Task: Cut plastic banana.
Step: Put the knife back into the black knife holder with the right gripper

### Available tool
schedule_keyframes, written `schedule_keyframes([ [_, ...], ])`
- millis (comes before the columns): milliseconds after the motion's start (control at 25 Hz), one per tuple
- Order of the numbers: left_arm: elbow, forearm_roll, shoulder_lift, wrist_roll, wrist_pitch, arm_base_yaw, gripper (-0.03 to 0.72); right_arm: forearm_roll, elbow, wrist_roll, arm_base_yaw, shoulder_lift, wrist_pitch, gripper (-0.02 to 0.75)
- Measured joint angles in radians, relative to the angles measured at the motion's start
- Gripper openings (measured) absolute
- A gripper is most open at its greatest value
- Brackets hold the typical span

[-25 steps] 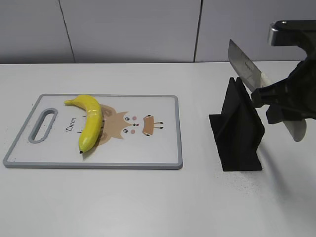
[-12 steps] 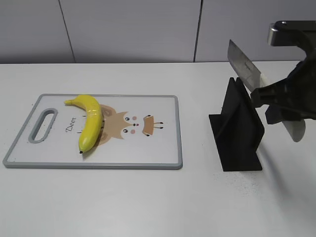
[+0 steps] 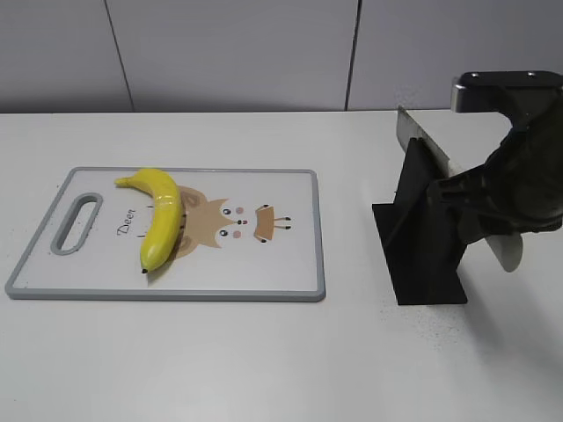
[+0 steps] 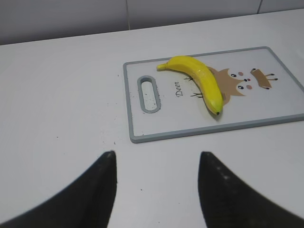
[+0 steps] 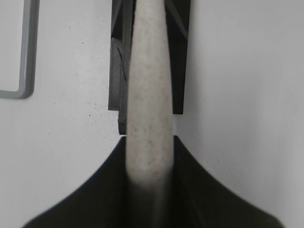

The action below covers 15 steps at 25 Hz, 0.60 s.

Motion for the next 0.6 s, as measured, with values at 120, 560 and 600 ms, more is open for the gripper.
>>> schedule_keyframes([
  [120,0.0,0.0,0.0,0.001,0.0,0.0,0.529,0.018,0.0,0.001,0.0,0.005,-0.014,0.181],
  [560,0.0,0.001,0.0,0.001,0.0,0.0,0.529,0.04,0.0,0.007,0.0,0.006,-0.024,0.183],
  [600,0.0,0.001,0.0,0.001,0.0,0.0,0.529,0.04,0.0,0.007,0.0,0.006,-0.027,0.196],
])
